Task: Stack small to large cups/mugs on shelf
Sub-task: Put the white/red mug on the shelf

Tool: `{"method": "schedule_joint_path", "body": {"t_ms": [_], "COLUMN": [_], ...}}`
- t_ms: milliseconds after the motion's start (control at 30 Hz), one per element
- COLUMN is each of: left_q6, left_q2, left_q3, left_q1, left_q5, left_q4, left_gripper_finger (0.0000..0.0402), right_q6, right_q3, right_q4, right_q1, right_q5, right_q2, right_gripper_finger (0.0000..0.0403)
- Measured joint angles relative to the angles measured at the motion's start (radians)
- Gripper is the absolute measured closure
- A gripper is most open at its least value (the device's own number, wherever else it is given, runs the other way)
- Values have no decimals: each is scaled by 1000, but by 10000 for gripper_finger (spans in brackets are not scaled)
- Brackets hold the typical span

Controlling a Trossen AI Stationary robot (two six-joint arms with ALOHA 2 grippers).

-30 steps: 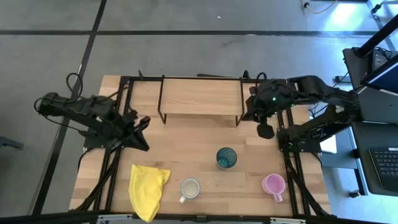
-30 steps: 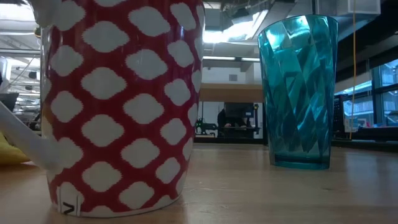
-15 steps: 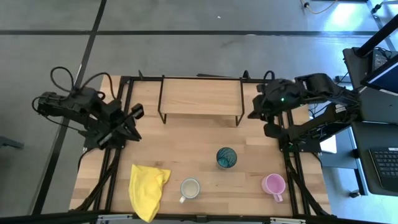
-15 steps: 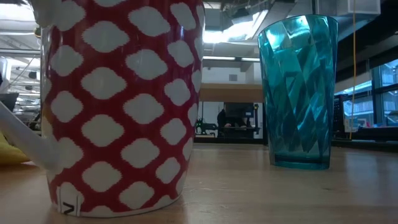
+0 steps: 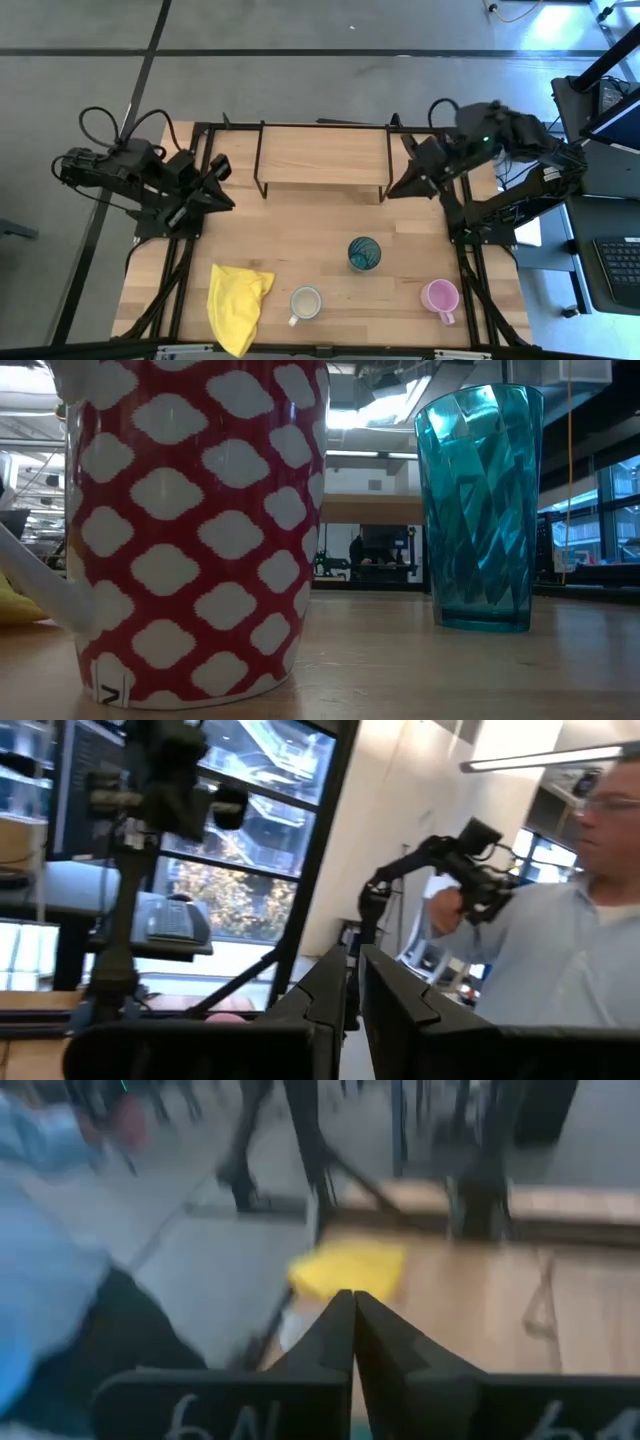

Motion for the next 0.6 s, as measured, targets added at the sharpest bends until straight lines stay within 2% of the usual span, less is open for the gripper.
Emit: {"method": "schedule_joint_path", "body": {"t_ms": [200,400,600], "left_q6": [1,6,26], "left_q2": [7,7,7], "left_q3": [-1,-1,-1], "left_q1": [0,0,0], "left_q5": [-16,-17,-18], "left_q4": [62,74,118], "left_gripper_finger": [374,374,374], "right_q6": [-28,-105,-4], "right_q3": [0,0,0], "right_q4": [182,202,202], "right_q1": [-1,-1,0], "right_q5": [-1,0,0], "right_q2": [-5,-5,-5], "right_gripper_finger": [390,390,390]}}
